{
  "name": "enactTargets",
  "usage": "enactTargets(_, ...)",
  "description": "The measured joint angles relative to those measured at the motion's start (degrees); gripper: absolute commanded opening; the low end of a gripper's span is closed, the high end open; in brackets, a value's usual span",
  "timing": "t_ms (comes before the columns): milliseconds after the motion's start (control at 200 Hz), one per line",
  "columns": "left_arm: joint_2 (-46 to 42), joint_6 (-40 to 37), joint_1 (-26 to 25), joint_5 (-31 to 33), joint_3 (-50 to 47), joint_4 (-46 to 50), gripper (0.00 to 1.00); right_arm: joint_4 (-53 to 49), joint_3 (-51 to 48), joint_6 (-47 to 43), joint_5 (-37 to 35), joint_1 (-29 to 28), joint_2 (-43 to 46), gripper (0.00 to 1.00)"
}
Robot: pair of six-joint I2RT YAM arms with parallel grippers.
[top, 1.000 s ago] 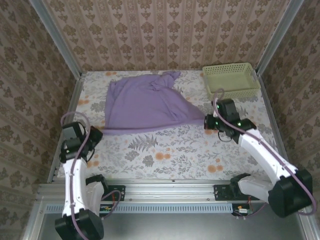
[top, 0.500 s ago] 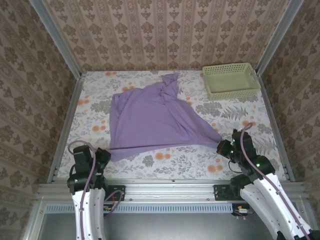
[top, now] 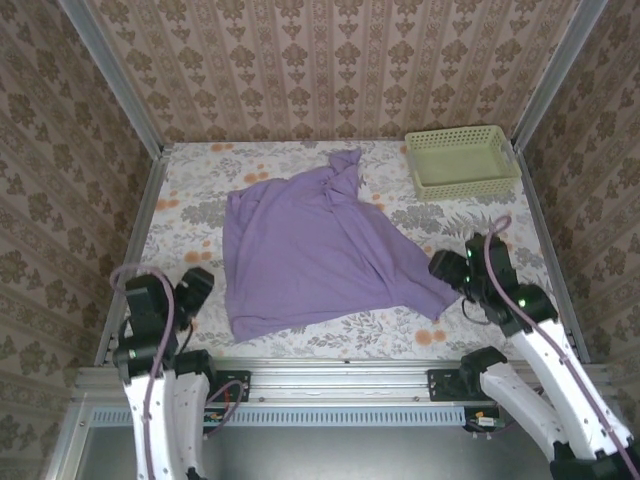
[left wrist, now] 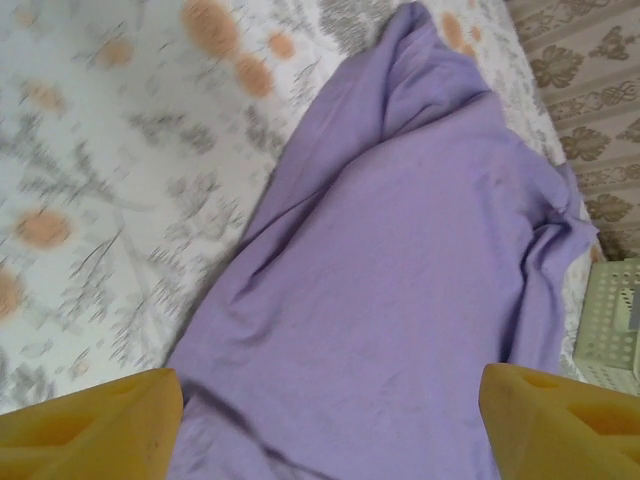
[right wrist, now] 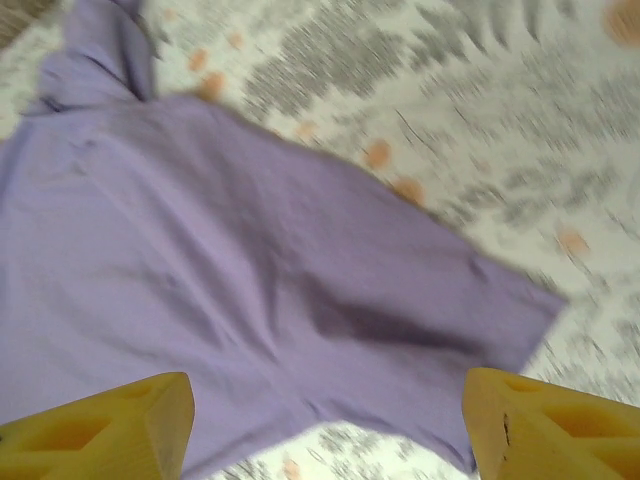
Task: Fold the inside-out t-shirt
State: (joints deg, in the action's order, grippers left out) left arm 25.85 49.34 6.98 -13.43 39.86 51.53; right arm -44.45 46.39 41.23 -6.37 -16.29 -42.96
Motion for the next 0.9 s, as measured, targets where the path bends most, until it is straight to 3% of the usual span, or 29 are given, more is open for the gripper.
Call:
enactTargets(245, 34.5, -5.0, -11.5, 8.1, 11.3, -14.1, 0.81, 10.5, 15.1, -6.8, -0.5, -4.5, -26.8, 0.73)
enactTargets(435, 56.3, -8.3, -11.8, 12.8, 23.2, -20.4, 0.75, 15.1, 29.9, -10.4, 0.0, -6.2, -47.5, 0.70)
enactTargets(665, 80.2, -12.6, -11.4, 12.5, 42.4, -23.7, 0.68, 16.0, 47.0, -13.3, 1.7, -6.9, -67.2, 0.77)
enactTargets(900, 95.3, -14.1, -11.4, 12.4, 55.6, -23.3, 0.66, 13.3, 63.9, -15.5, 2.4, -7.4, -82.5, 0.81)
